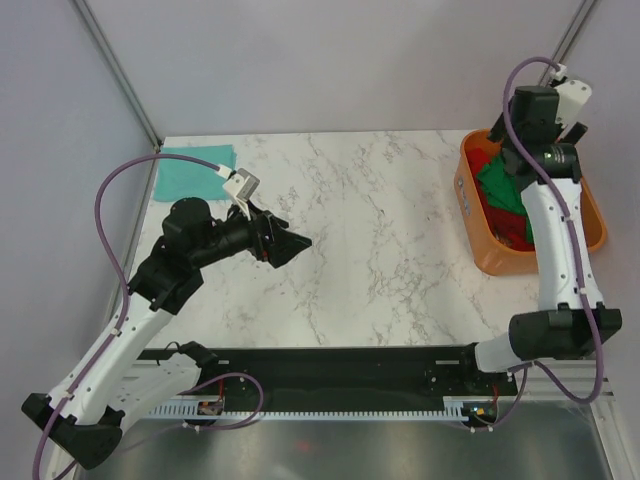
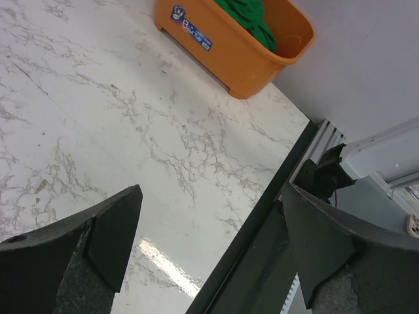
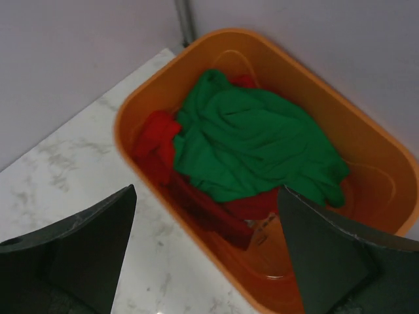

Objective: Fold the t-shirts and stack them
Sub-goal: Grab the tshirt from the pile

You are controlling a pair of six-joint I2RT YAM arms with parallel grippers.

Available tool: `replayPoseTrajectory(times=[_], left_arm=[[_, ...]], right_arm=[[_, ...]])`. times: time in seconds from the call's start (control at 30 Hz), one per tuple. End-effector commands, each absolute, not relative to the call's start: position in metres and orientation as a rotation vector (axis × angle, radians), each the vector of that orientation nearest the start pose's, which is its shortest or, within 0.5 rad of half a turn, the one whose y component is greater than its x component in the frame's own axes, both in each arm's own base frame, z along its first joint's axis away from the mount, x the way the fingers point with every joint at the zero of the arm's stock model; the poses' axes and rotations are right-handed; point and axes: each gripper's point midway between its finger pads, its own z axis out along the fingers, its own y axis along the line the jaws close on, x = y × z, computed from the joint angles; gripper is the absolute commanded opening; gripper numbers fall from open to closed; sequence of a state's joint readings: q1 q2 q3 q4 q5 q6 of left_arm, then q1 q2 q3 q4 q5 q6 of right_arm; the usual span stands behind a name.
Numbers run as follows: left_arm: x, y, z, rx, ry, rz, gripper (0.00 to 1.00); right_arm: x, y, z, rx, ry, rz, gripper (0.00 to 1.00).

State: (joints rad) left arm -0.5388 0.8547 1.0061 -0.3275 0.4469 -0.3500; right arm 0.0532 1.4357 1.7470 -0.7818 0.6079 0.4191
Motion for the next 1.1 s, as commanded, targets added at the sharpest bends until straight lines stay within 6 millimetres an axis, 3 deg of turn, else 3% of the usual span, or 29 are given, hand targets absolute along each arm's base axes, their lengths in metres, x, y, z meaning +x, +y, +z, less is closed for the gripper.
replayPoseTrajectory(times=[0.0, 0.03, 0.07, 0.17, 0.23, 0.33, 0.5, 0.57, 0.6, 0.63, 0.7, 0.73, 0.77, 0.8, 0.83, 0.87, 0.93, 1.0, 1.03, 1.07], left_arm=[[0.204, -0.227, 0.331, 0.559, 1.752, -1.015, 0.95], [0.204, -0.227, 0.331, 0.559, 1.754, -1.015, 0.95], [0.204, -0.226, 0.33, 0.557, 1.756, -1.012, 0.95], [0.211, -0.225, 0.324, 0.532, 1.777, -0.985, 0.95], [0.213, -0.226, 0.319, 0.523, 1.798, -0.984, 0.95], [0.214, -0.229, 0.317, 0.525, 1.815, -0.999, 0.94], [0.22, -0.231, 0.314, 0.496, 1.845, -1.004, 0.93], [0.221, -0.232, 0.311, 0.481, 1.861, -1.009, 0.93], [0.221, -0.232, 0.308, 0.478, 1.869, -1.013, 0.93], [0.222, -0.232, 0.306, 0.474, 1.878, -1.011, 0.92], [0.221, -0.233, 0.301, 0.479, 1.891, -1.016, 0.91], [0.221, -0.233, 0.3, 0.487, 1.887, -1.012, 0.91], [0.22, -0.233, 0.299, 0.492, 1.887, -1.011, 0.91], [0.22, -0.232, 0.299, 0.495, 1.884, -1.006, 0.91], [0.22, -0.23, 0.299, 0.499, 1.879, -0.995, 0.91], [0.221, -0.229, 0.297, 0.496, 1.88, -0.986, 0.91], [0.225, -0.227, 0.294, 0.471, 1.888, -0.961, 0.91], [0.23, -0.225, 0.293, 0.433, 1.901, -0.944, 0.91], [0.233, -0.226, 0.289, 0.396, 1.93, -0.954, 0.91], [0.234, -0.227, 0.289, 0.377, 1.937, -0.96, 0.9]], right_arm=[[0.383, -0.14, 0.349, 0.847, 1.867, -0.518, 0.95], [0.396, -0.144, 0.329, 0.841, 1.926, -0.469, 0.91], [0.397, -0.165, 0.314, 0.886, 1.932, -0.481, 0.89], [0.408, -0.191, 0.266, 0.972, 2.014, -0.444, 0.78], [0.414, -0.201, 0.235, 1.015, 2.062, -0.439, 0.76], [0.42, -0.21, 0.204, 1.055, 2.097, -0.378, 0.76], [0.438, -0.213, 0.179, 1.047, 2.108, -0.281, 0.72], [0.443, -0.213, 0.17, 1.038, 2.133, -0.256, 0.66], [0.446, -0.21, 0.166, 1.032, 2.146, -0.236, 0.6], [0.446, -0.209, 0.166, 1.04, 2.141, -0.22, 0.44], [0.449, -0.206, 0.171, 1.031, 2.136, -0.195, 0.25], [0.45, -0.203, 0.176, 1.023, 2.132, -0.165, 0.09], [0.45, -0.199, 0.182, 1.015, 2.13, -0.149, 0.0], [0.449, -0.196, 0.19, 1.002, 2.122, -0.133, 0.0], [0.449, -0.19, 0.216, 0.971, 2.079, -0.108, 0.0], [0.448, -0.18, 0.229, 0.935, 2.075, -0.09, 0.0], [0.441, -0.16, 0.287, 0.842, 1.988, -0.04, 0.0], [0.436, -0.12, 0.328, 0.707, 1.952, 0.041, 0.0], [0.424, -0.098, 0.37, 0.626, 1.876, 0.105, 0.0], [0.42, -0.068, 0.392, 0.539, 1.843, 0.188, 0.0]])
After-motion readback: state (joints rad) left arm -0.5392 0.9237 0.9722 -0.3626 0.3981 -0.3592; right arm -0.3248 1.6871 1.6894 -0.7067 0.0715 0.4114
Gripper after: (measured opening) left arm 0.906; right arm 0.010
